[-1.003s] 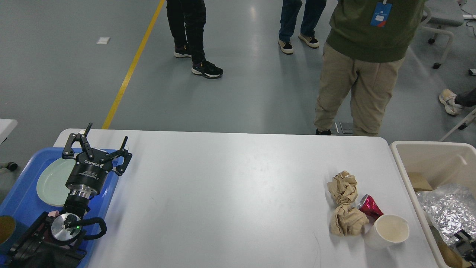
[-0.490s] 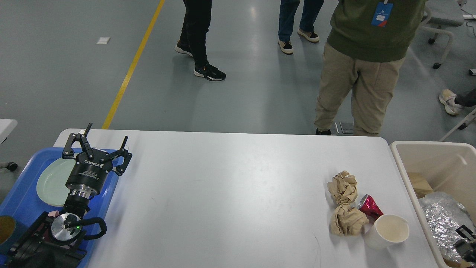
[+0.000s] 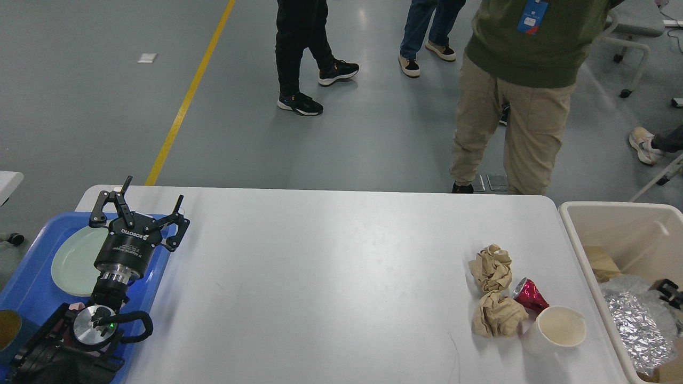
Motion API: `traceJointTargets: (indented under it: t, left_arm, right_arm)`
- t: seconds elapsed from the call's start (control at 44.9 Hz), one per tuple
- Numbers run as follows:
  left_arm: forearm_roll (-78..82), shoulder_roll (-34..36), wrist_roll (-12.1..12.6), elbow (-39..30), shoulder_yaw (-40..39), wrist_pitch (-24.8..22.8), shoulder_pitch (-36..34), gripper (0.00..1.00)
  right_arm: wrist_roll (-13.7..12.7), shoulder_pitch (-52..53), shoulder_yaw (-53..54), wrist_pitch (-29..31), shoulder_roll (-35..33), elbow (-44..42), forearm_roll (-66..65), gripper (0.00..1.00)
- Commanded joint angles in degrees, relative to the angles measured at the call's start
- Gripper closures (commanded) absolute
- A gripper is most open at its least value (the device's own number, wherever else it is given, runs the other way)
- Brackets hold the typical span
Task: Tidy desktop
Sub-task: 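Withdraw the right gripper from the white bin, then move the right gripper over the crumpled brown paper bag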
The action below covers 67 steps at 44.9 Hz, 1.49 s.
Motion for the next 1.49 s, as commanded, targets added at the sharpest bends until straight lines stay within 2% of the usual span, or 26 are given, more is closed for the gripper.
traceJointTargets:
  t: [0.0, 0.134, 0.267, 0.513, 0.579, 0.713, 0.78, 0.847, 0.914, 0.958, 1.07, 1.471]
  left_arm:
    - [0.0, -0.01, 0.0, 0.01, 0.01, 0.01, 0.01, 0.04]
    - [0.0, -0.01, 0.0, 0.01, 0.01, 0.01, 0.1, 0.04]
    - [0.0, -0.01, 0.0, 0.01, 0.01, 0.01, 0.1, 0.04]
    - [0.0, -0.01, 0.0, 0.01, 0.01, 0.01, 0.1, 0.04]
    - [0.0, -0.01, 0.0, 0.01, 0.01, 0.01, 0.1, 0.04]
    - [0.0, -0.01, 0.0, 0.09, 0.01, 0.01, 0.1, 0.04]
    - [0.0, -0.01, 0.0, 0.09, 0.01, 0.1, 0.1, 0.04]
    - [0.0, 0.08, 0.0, 0.09, 0.01, 0.1, 0.1, 0.04]
    - [0.0, 0.08, 0.0, 0.01, 0.01, 0.1, 0.1, 0.04]
    - [0.0, 0.08, 0.0, 0.09, 0.01, 0.1, 0.1, 0.04]
    - [0.0, -0.01, 0.0, 0.01, 0.01, 0.1, 0.1, 0.04]
    - [0.0, -0.01, 0.0, 0.01, 0.01, 0.01, 0.1, 0.04]
  right_arm:
    - [0.05, 18.02, -14.59, 5.54, -0.94, 13.19, -0.22, 0.0]
    - [0.05, 36.48, -25.41, 8.8, 2.21, 29.18, -0.13, 0.0]
    - [-0.03, 50.99, -31.13, 13.19, 7.49, 40.79, 0.31, 0.0]
    - [0.14, 66.99, -28.94, 33.04, 15.4, 49.23, 2.14, 0.0]
    - [0.14, 70.6, -28.32, 35.61, 16.9, 52.75, 3.99, 0.0]
    - [0.67, 78.33, -27.53, 35.0, 17.69, 60.83, 6.72, 0.0]
    - [1.46, 81.41, -27.53, 32.28, 17.78, 64.09, 6.72, 0.0]
    - [4.7, 83.0, -27.36, 28.85, 18.48, 66.19, 6.64, 0.0]
    - [10.23, 83.53, -27.53, 27.09, 19.71, 66.19, 6.72, 0.0]
    - [11.83, 83.62, -27.79, 27.09, 20.06, 66.19, 6.72, 0.0]
    - [11.04, 83.79, -27.8, 26.91, 20.5, 66.12, 6.63, 0.0]
    - [11.04, 83.44, -27.45, 27.0, 20.59, 64.63, 6.55, 0.0]
